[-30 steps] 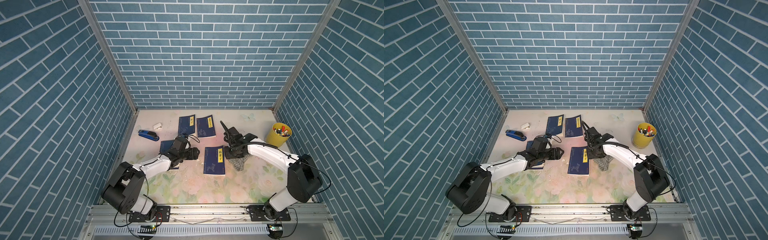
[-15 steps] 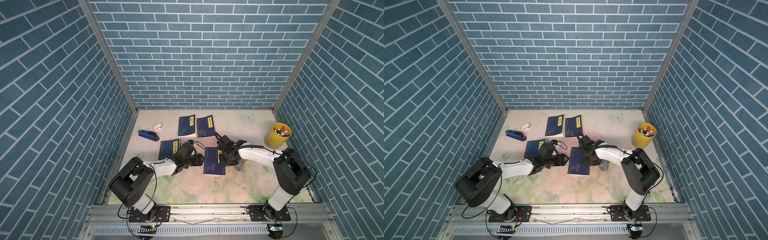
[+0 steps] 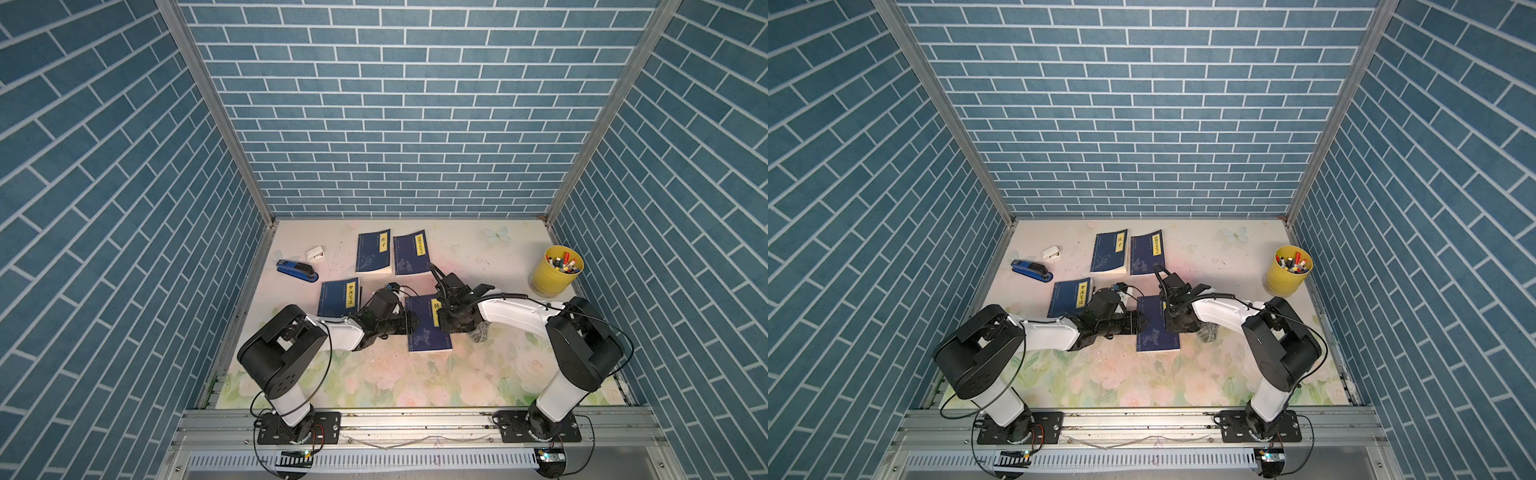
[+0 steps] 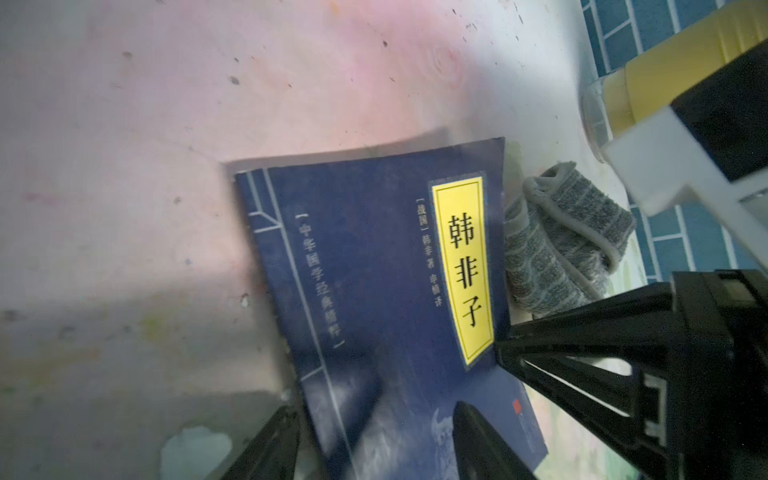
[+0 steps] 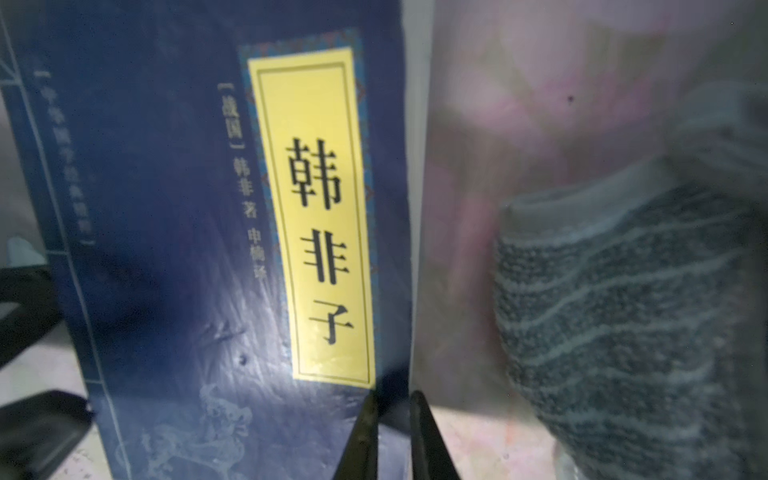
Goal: Wipe the cover of the book
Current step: Pick up the book from the center of the board.
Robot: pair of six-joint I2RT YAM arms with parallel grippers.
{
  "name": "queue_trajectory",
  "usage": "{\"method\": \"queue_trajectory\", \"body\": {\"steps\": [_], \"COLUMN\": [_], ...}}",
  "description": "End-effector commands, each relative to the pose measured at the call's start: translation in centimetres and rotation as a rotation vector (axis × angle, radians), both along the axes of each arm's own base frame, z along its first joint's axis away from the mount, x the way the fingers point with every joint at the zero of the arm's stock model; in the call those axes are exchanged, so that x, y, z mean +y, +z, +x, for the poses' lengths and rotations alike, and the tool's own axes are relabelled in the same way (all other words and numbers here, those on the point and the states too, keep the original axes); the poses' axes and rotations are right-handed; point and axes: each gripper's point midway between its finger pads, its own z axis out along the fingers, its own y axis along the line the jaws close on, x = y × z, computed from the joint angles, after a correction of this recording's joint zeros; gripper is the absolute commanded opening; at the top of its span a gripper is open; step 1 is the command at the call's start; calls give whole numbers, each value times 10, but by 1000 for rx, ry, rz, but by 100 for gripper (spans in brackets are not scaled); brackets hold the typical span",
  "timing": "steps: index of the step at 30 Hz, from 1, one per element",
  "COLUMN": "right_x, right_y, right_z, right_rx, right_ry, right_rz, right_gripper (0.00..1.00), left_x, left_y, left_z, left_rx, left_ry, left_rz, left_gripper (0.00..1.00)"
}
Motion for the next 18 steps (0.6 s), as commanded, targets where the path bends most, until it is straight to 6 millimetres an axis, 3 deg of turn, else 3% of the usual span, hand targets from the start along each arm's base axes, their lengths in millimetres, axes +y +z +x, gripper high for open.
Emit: {"method": "queue_trajectory", "body": {"steps": [1,7,11,18], "right_x": [-10,-7,-5,1], "right_y": [-39,-45,-45,-40], "right_z": [-22,-24,-22,-16], "right_rx": [109,119,112,91], "right_ry": [-24,-28,-29,-29], "right_rz": [-42,-23,-16,4], "right_gripper": [15,15,14,14], "left_x": [-14,-27,-30,-36], "left_y": [-4,20,31,42], "left_z": [-14,-14,-11,-11], "left_rx": [65,38,20,21], "left_ry": [-59,-96,-97,-109], "left_rz": [-72,-171,-188,-233], "left_gripper": [61,52,35,28]}}
